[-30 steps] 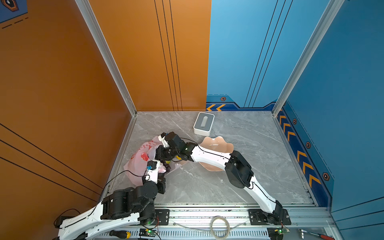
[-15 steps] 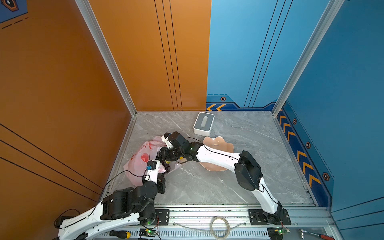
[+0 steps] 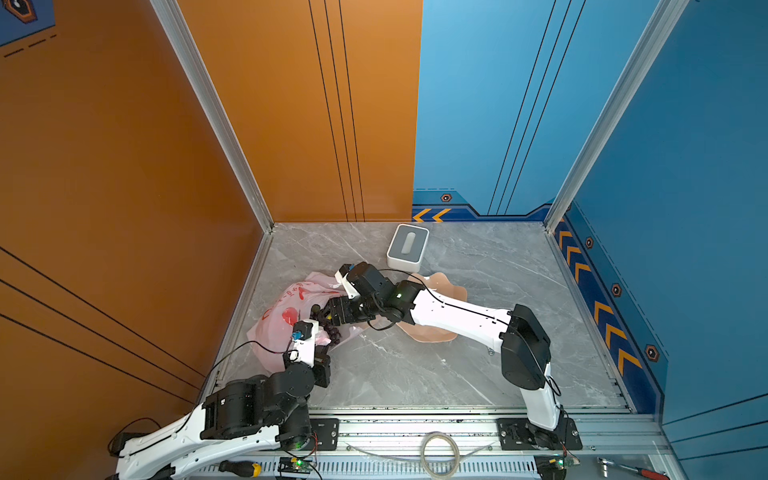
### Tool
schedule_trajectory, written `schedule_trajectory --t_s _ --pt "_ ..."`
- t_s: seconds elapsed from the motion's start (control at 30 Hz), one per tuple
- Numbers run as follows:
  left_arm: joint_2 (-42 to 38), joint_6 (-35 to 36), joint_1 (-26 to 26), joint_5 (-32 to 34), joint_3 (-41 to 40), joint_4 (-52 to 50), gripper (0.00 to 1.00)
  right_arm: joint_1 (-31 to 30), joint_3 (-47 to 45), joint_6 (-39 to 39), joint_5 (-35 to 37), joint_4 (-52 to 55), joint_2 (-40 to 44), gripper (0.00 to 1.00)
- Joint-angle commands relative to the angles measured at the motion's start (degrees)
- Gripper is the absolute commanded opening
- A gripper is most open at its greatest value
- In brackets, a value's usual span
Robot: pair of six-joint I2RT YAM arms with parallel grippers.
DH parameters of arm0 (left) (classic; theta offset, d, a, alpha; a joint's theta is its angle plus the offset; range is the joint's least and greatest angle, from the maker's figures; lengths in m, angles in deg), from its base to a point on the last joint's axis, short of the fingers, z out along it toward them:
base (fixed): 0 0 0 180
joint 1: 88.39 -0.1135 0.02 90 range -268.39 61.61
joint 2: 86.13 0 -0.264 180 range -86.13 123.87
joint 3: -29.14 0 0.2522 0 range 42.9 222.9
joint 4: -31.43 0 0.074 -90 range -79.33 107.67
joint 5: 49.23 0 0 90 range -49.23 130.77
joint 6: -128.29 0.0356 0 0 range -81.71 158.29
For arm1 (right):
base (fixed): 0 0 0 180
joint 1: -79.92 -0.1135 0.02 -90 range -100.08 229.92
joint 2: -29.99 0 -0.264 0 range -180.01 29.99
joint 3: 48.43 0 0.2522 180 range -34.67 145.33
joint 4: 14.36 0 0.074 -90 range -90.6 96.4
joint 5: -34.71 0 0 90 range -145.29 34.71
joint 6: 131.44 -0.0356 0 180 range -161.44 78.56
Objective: Place the fruits into the plastic bag
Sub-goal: Place the fruit in the plastic bag.
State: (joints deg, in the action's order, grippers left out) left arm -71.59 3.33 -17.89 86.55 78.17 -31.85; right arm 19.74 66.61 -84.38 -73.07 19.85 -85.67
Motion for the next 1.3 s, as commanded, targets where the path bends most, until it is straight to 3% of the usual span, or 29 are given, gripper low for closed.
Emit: schedule_trajectory --t_s 0.0,0.3,0.77,1.0,1.03,1.27 --pt "-0.8 -0.1 -0.1 1.4 -0.2 0.0 0.0 -0.6 -1.6 2.9 3.1 4.2 3.4 0.77" --pt "-0.9 -0.2 -0.1 1.5 -0.2 0.0 0.0 -1.7 -3.8 5.6 6.6 8.5 8.5 0.78" --pt "-0.8 -0.2 0.1 1.6 -0.2 -0.1 0.0 -0.9 -14.9 9.9 11.4 10.5 22.9 0.8" --pt "-0.4 -0.2 0.2 1.6 -0.2 -0.1 0.0 4.6 -20.9 17.8 16.6 14.7 30.9 0.89" --pt "-0.3 -0.2 0.2 1.5 -0.2 -0.1 0.0 5.8 -21.5 18.9 16.5 15.2 31.5 0.93" --pt "-0.4 -0.5 0.2 1.4 0.0 -0.2 0.0 12.3 -23.0 27.6 10.1 17.0 29.8 0.95"
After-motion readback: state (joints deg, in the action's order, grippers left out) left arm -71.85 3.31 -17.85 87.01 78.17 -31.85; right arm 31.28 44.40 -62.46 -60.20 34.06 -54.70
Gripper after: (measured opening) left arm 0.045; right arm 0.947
